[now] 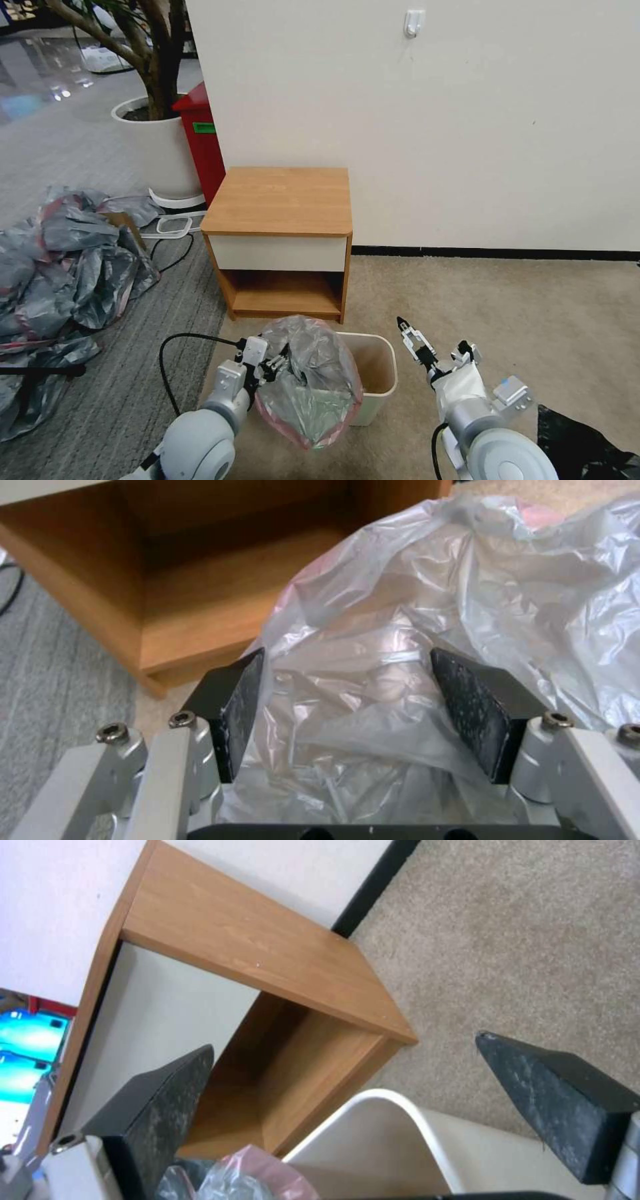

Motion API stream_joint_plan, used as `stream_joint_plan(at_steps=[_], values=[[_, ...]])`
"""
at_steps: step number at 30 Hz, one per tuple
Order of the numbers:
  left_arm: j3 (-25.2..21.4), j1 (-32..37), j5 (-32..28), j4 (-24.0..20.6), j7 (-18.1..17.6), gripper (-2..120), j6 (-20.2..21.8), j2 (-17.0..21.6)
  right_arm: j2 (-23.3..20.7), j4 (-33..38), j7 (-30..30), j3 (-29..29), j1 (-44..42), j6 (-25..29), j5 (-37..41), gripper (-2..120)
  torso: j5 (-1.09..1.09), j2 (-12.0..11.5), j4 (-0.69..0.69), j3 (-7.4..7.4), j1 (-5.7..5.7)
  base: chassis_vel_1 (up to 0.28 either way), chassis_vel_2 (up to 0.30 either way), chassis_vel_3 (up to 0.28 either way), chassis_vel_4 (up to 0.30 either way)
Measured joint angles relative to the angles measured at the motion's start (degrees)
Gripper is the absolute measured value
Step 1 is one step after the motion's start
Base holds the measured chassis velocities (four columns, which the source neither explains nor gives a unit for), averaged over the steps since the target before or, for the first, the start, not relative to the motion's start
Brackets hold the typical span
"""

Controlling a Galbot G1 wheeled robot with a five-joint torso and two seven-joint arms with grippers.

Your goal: Pick up the garbage bag from the table and place it over the trash can.

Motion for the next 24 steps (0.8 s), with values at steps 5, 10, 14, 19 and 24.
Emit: stream_joint_plan(at_steps=[5,10,14,19,24], values=[[1.3,-1.26,-0.04,0.61,-0.1,66,0.24,-0.17,0.26,-0.4,0.0,-0.44,0.04,0.18,-0.31,100,0.0,0.0,0.0,0.0,0.0,0.0,0.0,0.0,0.0],[2.23,-2.02,-0.35,1.31,-0.63,62,1.11,-0.67,0.36,-0.49,0.01,-0.55,0.07,0.31,-0.57,100,0.0,0.0,0.0,0.0,0.0,0.0,0.0,0.0,0.0],[2.72,-2.42,-1.64,1.5,-1.71,58,2.19,-1.07,0.36,-0.5,0.06,-0.53,-0.04,0.4,-0.77,100,0.0,0.0,0.0,0.0,0.0,0.0,0.0,0.0,0.0],[3.07,-2.84,-3.77,1.56,-3.06,57,3.85,-1.35,0.42,-0.61,0.07,-0.64,-0.1,0.45,-1.29,100,0.0,0.0,0.0,0.0,0.0,0.0,0.0,0.0,0.0],[3.1,-2.87,-4.58,1.82,-3.52,55,4.55,-1.53,0.49,-0.78,0.07,-1.13,-0.01,0.63,-2.04,100,0.0,0.0,0.0,0.0,0.0,0.0,0.0,0.0,0.0]])
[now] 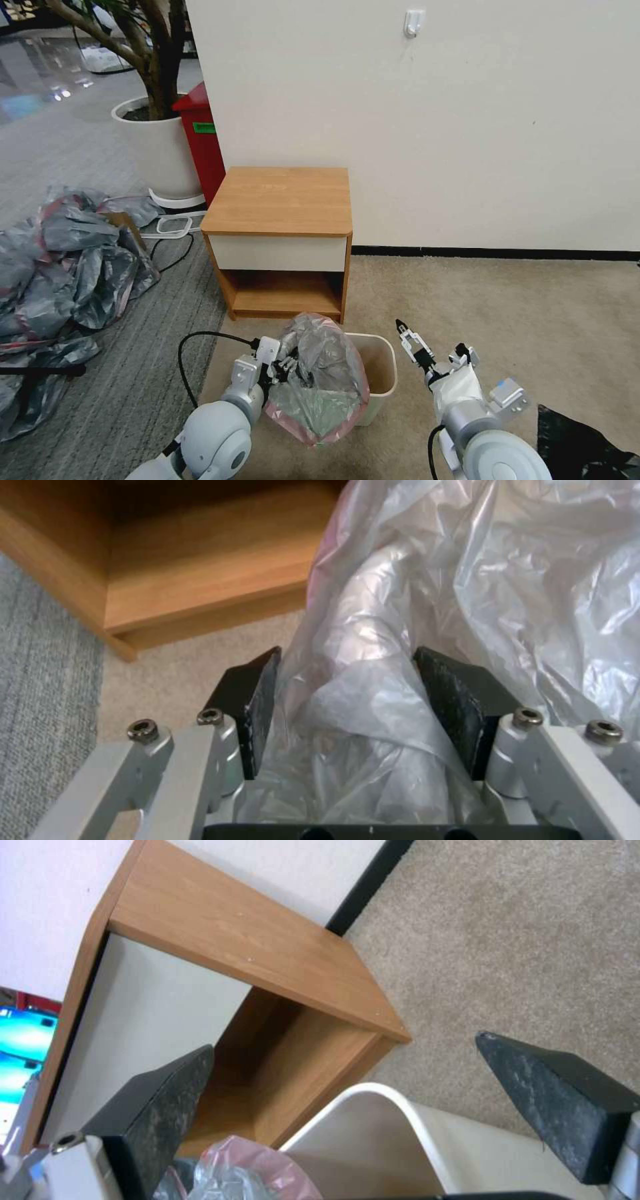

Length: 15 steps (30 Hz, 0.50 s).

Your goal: Pick up the garbage bag from the table and place it over the trash can.

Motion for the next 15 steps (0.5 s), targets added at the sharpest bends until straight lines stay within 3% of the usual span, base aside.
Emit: stream_joint_plan(at_steps=[5,15], values=[[0.02,0.17,-0.13,0.12,-0.05,49,-0.02,-0.26,-0.1,-0.01,0.0,-0.34,0.14,0.04,-0.7,100,0.0,0.0,0.0,0.0,0.0,0.0,0.0,0.0,0.0],[0.02,0.57,-0.1,-0.23,-0.14,15,-0.93,-0.08,-0.67,1.05,-0.53,-1.22,0.16,-0.43,-3.22,100,0.0,0.0,0.0,0.0,0.0,0.0,0.0,0.0,0.0]])
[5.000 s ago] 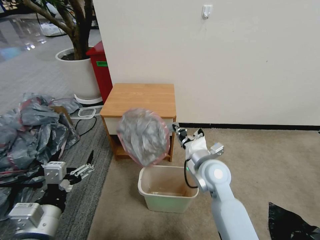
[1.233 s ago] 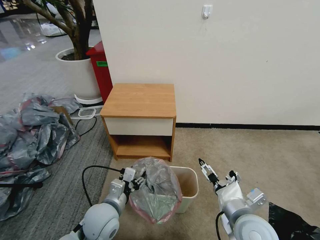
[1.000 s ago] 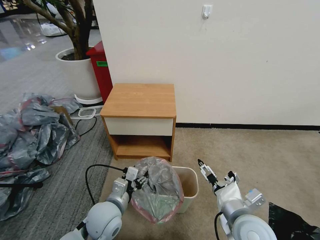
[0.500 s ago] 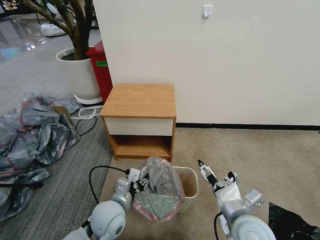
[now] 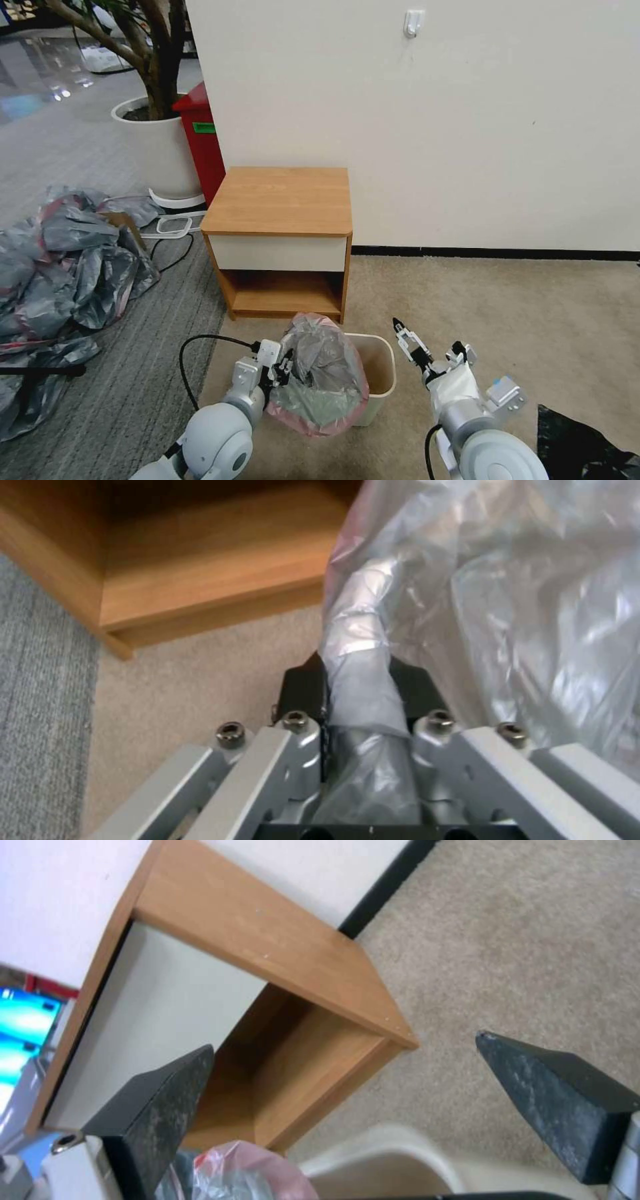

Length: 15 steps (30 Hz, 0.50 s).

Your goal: Pick up the garbage bag from the table and place it over the trash can.

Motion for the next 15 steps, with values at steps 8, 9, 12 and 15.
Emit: stream_joint_plan(at_steps=[8,9,12,15], values=[[-1.28,0.46,2.4,0.3,3.85,9,-9.17,0.84,-3.32,0.89,-11.96,-2.25,-0.65,-8.62,-13.89,100,0.0,0.0,0.0,0.0,0.0,0.0,0.0,0.0,0.0],[-1.28,0.46,2.4,0.3,3.85,9,-9.17,0.84,-3.32,0.89,-11.96,-2.25,-0.65,-8.62,-13.89,100,0.0,0.0,0.0,0.0,0.0,0.0,0.0,0.0,0.0],[-1.72,0.73,3.01,0.29,5.43,9,-11.92,1.13,-4.54,1.08,-14.65,-3.74,0.23,-11.35,-15.35,100,0.0,0.0,0.0,0.0,0.0,0.0,0.0,0.0,0.0],[-2.13,1.06,3.3,-0.29,6.74,9,-13.57,1.4,-4.86,0.36,-14.87,-5.11,1.29,-11.73,-15.63,100,0.01,0.0,0.01,0.0,0.0,0.0,0.0,0.0,0.0]])
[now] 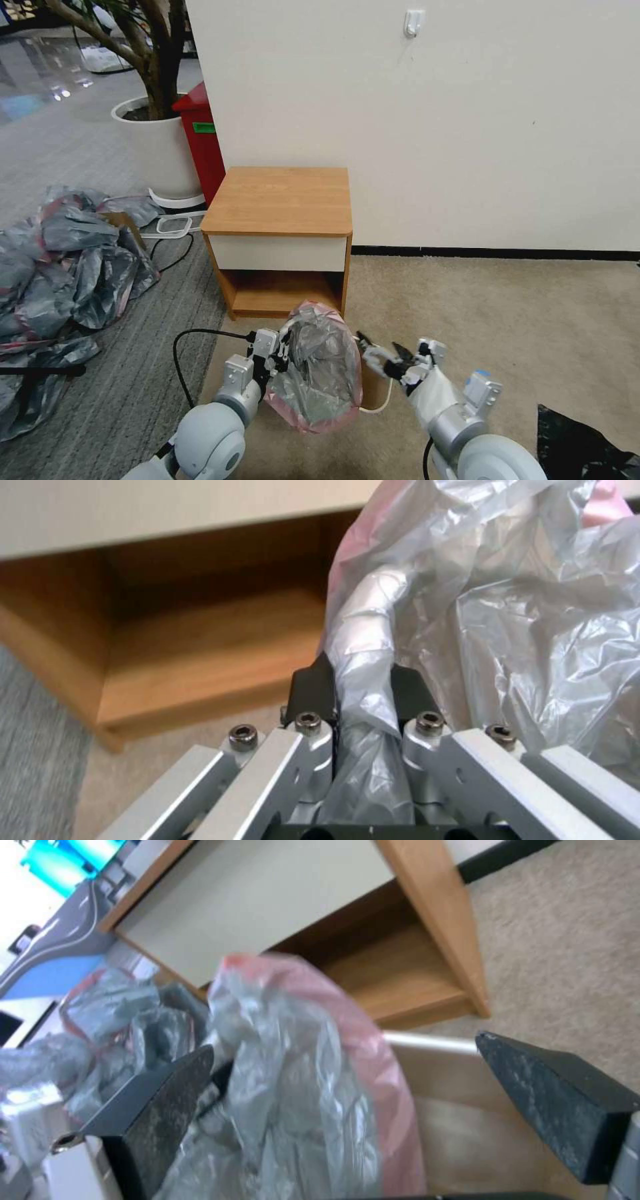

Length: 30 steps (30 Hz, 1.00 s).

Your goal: Pick up the garbage bag from the table and place it over the trash can.

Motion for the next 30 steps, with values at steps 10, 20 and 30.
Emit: stream_joint_plan(at_steps=[10,20,30], values=[[-1.47,1.06,0.39,-2.75,2.09,9,-2.44,0.48,1.33,-1.82,1.25,-1.97,1.4,0.76,0.34,97,-0.01,0.0,-0.01,0.0,0.0,0.0,0.0,0.0,0.0],[-2.78,2.04,0.38,-4.09,2.1,9,-2.53,0.56,1.82,-1.5,1.5,-2.77,1.17,2.52,0.43,61,-0.01,0.0,-0.01,-0.01,0.0,0.0,0.0,0.0,0.0],[-3.22,2.4,-0.46,-4.53,1.94,9,-2.29,0.46,2.47,-1.38,0.09,-3.02,0.71,4.02,-0.79,25,-0.01,0.0,-0.01,-0.01,0.0,0.0,0.0,0.0,0.0]])
